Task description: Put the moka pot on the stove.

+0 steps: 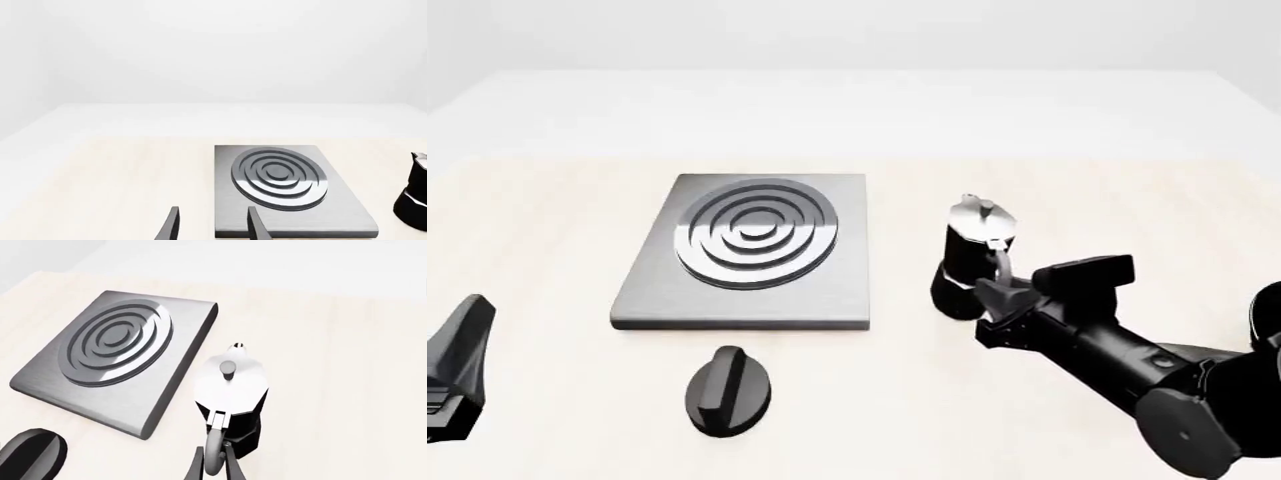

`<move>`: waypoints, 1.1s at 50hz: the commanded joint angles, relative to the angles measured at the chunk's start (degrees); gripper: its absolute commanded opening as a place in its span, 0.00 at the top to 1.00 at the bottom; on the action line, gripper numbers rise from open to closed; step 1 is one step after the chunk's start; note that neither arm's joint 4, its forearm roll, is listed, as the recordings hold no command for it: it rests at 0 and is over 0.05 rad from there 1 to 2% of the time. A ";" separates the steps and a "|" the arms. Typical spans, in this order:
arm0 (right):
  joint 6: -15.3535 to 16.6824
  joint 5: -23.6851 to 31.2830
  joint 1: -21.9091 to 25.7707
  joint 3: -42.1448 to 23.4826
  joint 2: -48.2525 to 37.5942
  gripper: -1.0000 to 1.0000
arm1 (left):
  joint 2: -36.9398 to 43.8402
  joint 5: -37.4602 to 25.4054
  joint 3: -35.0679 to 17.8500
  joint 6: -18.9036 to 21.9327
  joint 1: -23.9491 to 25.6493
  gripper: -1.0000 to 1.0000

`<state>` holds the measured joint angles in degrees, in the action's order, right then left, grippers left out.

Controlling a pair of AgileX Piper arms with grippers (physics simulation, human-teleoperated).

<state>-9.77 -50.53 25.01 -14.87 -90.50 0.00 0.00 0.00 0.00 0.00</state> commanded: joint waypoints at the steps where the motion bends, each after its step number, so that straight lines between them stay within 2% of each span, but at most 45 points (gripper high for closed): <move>1: -0.35 1.85 0.79 0.28 2.10 1.00 | 0.00 0.00 0.00 0.00 0.00 0.00; 11: 1.08 6.91 0.52 0.48 8.46 1.00 | 0.00 0.00 0.00 0.00 0.00 0.00; 25: 2.22 10.38 -0.27 1.07 13.17 1.00 | 0.00 0.00 0.00 0.00 0.00 0.00; 40: 3.32 14.41 -0.34 -1.16 17.41 1.00 | 0.00 0.00 0.00 0.00 0.00 0.00; 55: 5.39 21.96 -0.56 -4.71 24.02 1.00 | 0.00 0.00 0.00 0.00 0.00 0.00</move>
<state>-5.29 -32.90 24.64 -16.89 -70.83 0.00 0.00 0.00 0.00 0.00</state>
